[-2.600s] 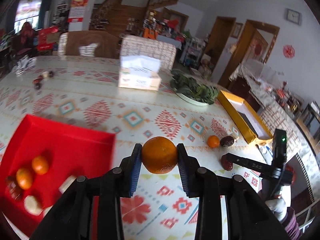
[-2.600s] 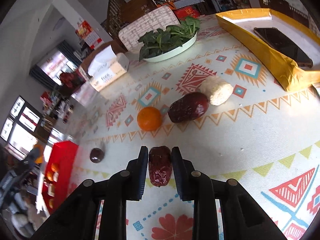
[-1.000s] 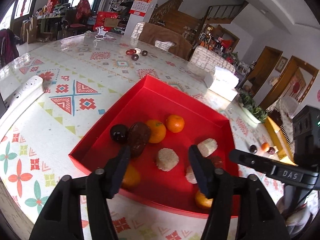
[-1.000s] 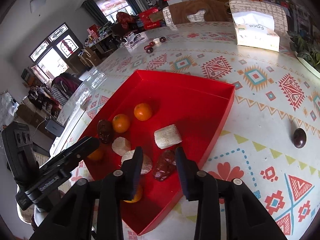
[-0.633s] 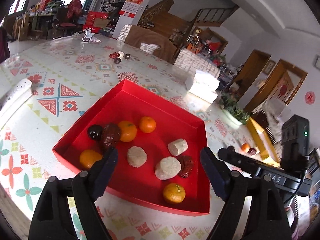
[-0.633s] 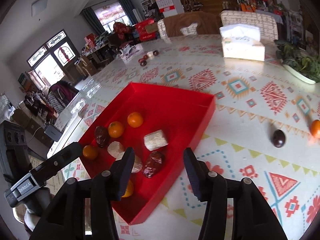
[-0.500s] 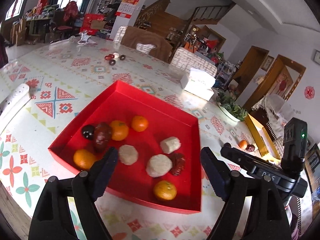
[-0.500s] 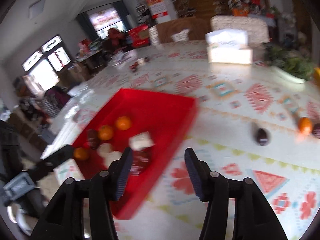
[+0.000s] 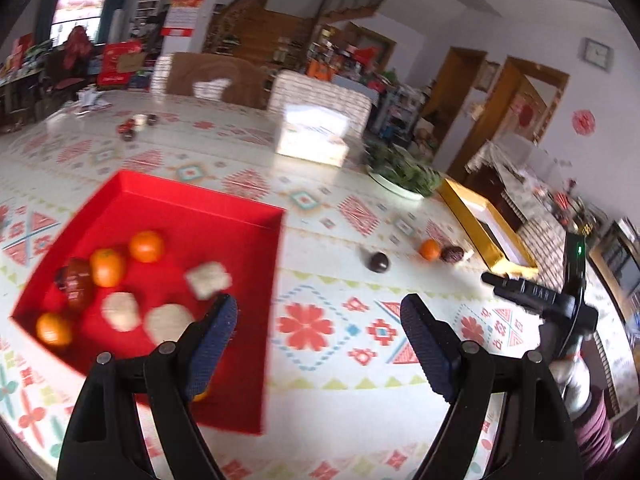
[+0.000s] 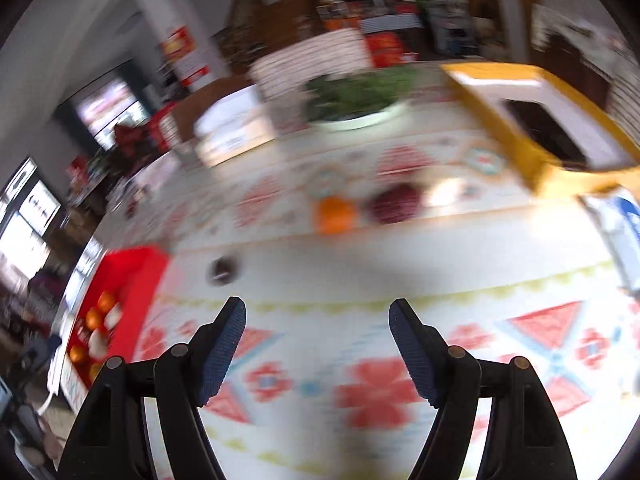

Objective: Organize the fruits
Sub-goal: 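Grasp an orange with the left tool while the right tool grasps a red date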

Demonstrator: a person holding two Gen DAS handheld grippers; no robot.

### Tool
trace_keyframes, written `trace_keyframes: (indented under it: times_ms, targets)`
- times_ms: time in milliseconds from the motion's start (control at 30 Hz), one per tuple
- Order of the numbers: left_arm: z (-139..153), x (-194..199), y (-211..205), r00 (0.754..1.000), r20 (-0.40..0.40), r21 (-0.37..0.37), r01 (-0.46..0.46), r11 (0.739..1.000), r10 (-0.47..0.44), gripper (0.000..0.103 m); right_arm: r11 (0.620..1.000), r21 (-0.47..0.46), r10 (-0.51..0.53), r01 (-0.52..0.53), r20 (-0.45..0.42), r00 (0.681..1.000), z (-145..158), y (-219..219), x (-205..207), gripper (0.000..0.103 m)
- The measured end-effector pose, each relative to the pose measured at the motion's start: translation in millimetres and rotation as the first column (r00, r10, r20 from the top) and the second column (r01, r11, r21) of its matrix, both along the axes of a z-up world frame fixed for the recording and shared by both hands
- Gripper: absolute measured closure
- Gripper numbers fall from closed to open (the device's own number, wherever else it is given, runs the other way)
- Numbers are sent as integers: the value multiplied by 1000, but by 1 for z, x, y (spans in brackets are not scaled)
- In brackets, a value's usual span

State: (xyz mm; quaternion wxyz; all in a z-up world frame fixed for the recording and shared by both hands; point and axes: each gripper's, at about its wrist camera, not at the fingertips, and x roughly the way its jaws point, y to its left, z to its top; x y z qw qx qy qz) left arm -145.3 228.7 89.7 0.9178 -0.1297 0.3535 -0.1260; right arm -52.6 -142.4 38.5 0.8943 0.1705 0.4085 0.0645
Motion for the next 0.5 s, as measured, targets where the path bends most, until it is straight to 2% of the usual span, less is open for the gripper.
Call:
trace_keyframes:
  times_ms: [133, 233, 367, 433, 500]
  targets:
    - [-8, 18, -33, 997, -33, 4, 73, 997, -73, 20, 998, -12, -55, 55, -5, 998, -2, -34, 16, 24]
    - [-6, 30, -59, 992, -30, 32, 125, 992, -124, 20, 998, 12, -55, 55, -23, 998, -8, -45, 33, 24]
    - [3, 51, -84, 987, -1, 23, 162, 987, -162, 20, 993, 97, -68, 73, -56, 996, -19, -49, 59, 29]
    - [7, 63, -92, 986, 14, 23, 164, 986, -164, 24, 989, 121, -76, 84, -70, 995, -24, -48, 69, 31]
    - [7, 76, -101, 986, 10, 32, 165, 986, -165, 36, 988, 120, -87, 95, -77, 993, -29, -45, 79, 32]
